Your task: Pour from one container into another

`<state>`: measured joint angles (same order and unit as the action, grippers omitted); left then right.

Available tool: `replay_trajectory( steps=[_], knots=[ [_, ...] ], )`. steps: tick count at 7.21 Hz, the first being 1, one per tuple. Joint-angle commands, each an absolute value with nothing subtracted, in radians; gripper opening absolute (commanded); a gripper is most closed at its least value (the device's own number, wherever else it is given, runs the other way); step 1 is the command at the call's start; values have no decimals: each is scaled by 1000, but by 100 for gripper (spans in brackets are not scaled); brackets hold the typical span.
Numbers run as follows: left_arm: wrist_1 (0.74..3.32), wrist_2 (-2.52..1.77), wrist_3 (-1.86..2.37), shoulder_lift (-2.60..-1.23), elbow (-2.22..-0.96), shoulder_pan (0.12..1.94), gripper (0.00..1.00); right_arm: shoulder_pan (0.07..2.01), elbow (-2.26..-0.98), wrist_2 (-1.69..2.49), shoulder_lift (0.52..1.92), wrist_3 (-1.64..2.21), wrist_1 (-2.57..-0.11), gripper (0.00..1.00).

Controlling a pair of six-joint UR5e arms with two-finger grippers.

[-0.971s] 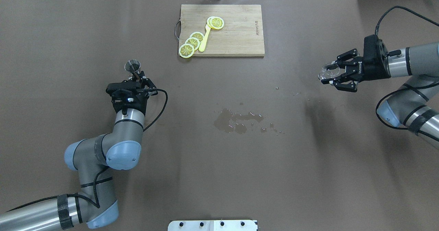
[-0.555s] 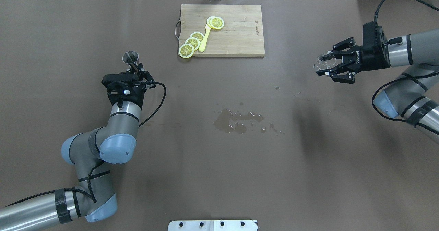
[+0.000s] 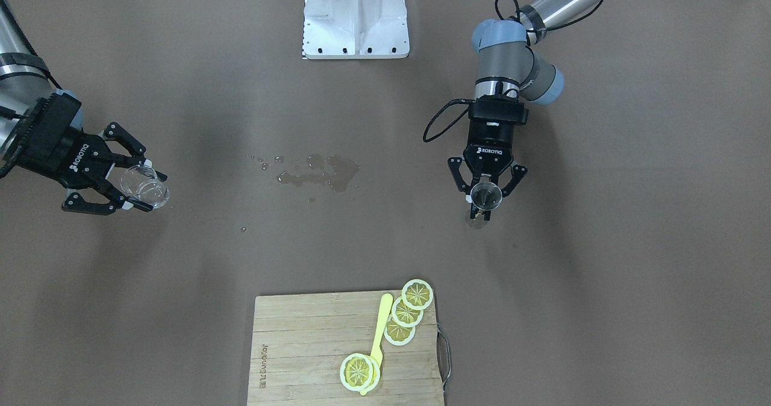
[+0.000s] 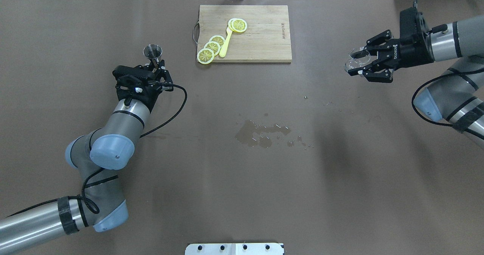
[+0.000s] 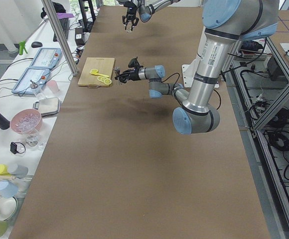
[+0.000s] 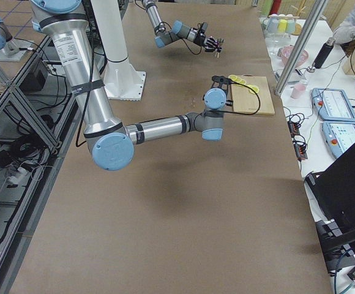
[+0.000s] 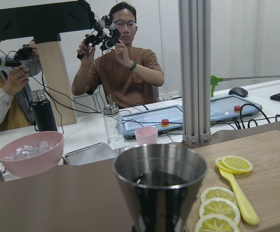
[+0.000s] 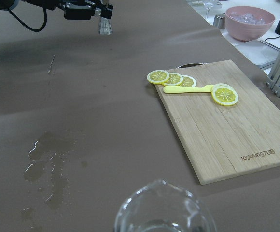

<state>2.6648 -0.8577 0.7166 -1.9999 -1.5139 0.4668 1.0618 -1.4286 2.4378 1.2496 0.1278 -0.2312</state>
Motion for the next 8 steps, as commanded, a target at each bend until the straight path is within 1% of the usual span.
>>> replay_trajectory(
  steps=[1,5,8],
  knots=[
    [2730,-978,651,-2046,-1513,489,0,1090,-1436,2442,1265,63,-247,0],
    [2747,-1070,591,-2068,-1493,488,0,1150,-1436,2513,1324,37,-244,0],
    [2862,-1146,525,-2063,-1465,489,0,1144,-1436,2511,1335,35,-244,0]
  ],
)
